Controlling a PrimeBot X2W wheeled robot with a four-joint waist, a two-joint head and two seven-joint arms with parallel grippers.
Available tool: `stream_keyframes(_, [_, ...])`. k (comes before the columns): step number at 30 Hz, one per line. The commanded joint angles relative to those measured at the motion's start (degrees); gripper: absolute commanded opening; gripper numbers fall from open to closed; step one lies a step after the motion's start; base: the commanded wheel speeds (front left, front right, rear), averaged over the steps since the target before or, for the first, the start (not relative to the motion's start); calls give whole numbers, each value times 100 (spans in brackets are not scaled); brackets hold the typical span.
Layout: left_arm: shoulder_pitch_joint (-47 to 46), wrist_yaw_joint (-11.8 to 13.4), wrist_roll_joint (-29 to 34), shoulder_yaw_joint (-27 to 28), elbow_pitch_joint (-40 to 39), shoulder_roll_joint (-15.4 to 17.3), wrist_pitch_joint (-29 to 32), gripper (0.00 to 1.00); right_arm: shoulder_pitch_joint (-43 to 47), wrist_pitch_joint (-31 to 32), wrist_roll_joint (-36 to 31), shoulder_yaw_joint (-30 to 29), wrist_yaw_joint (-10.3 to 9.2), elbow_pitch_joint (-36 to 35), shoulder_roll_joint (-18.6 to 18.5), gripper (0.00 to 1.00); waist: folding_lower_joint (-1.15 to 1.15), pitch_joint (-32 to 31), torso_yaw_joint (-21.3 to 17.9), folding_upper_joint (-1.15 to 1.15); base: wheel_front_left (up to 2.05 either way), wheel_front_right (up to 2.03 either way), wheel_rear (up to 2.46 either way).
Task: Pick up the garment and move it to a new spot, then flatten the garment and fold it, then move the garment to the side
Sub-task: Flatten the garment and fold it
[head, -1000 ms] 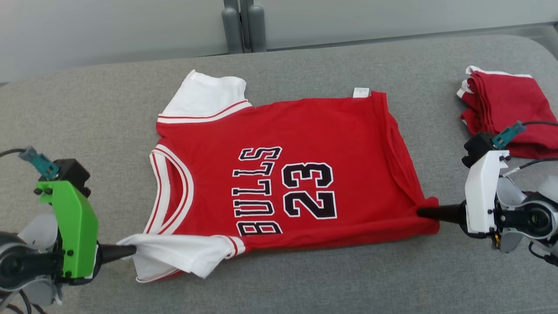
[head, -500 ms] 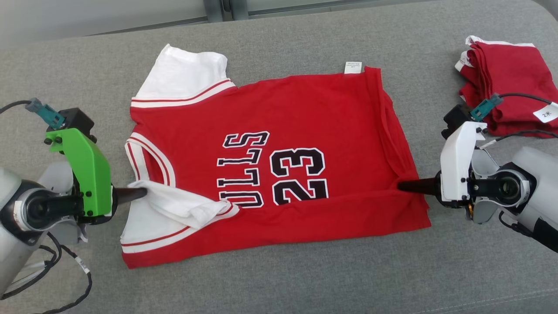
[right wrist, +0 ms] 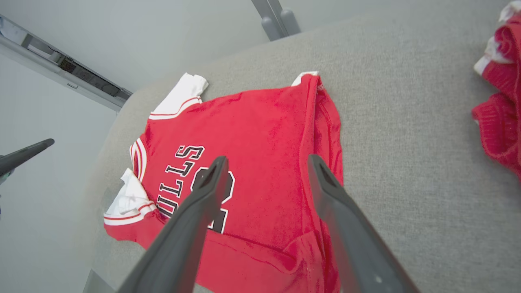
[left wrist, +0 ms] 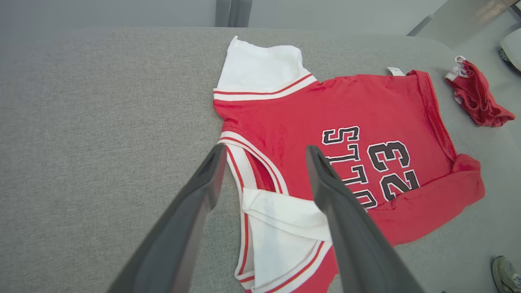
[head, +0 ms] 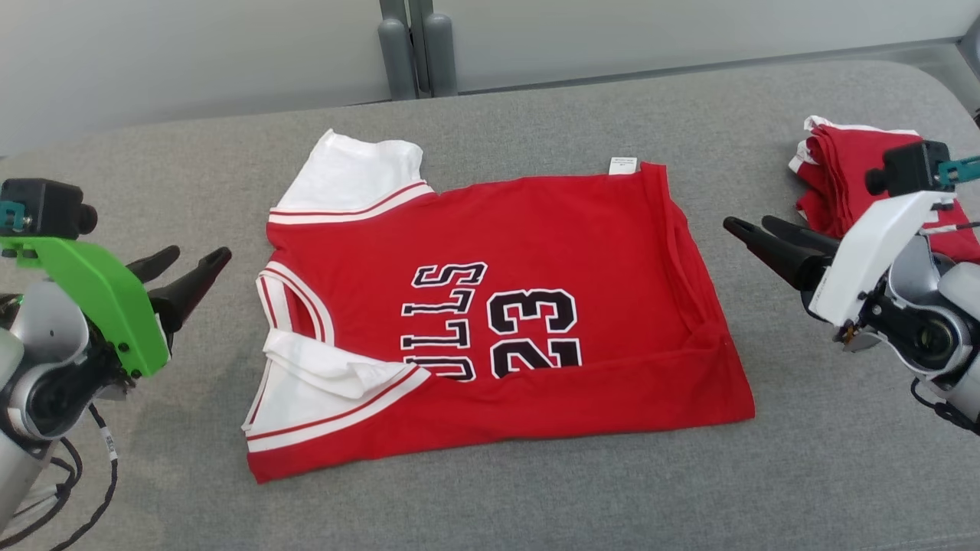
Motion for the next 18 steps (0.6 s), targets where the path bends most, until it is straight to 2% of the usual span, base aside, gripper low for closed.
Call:
stream_keyframes(1, [184, 52, 190, 22, -87, 41, -316, 100, 216, -340, -193, -15, -1, -73, -74, 100, 0, -198, 59, 0, 0, 0, 0])
stream_keyframes(4, [579, 245, 350, 238, -327, -29, -1287, 100, 511, -1553, -524, -288, -1, -81, -145, 100, 0, -335, 83, 0, 0, 0, 0])
stream_keyframes(6, [797, 506, 646, 335, -491, 53, -1920, 100, 745, -2023, -754, -474, -2, -2, -150, 100, 0, -422, 85, 0, 0, 0, 0])
stream_keyframes(8, [1083, 755, 870, 387, -700, 54, -2466, 100, 985, -2155, -1001, -859, -1, 117, -63, 100, 0, -496, 76, 0, 0, 0, 0])
stream_keyframes(12, [1669, 1330, 1246, 546, -1070, 68, -3249, 100, 1805, -2162, -2056, -2419, -1, 61, 471, 100, 0, -572, 48, 0, 0, 0, 0])
stream_keyframes(14, [1998, 1585, 1397, 721, -1241, -10, -3382, 100, 2335, -2163, -2721, -3308, -2, -71, 795, 100, 0, -602, 43, 0, 0, 0, 0])
stream_keyframes(16, [2335, 1789, 1638, 1049, -1447, -190, -3425, 100, 2897, -2164, -3475, -4034, -1, -337, 1161, 100, 0, -606, 49, 0, 0, 0, 0])
stream_keyframes(18, [2737, 1885, 2008, 1730, -1756, -564, -3427, 100, 3456, -2163, -4144, -4703, -1, -707, 1586, 100, 0, -599, 57, 0, 0, 0, 0])
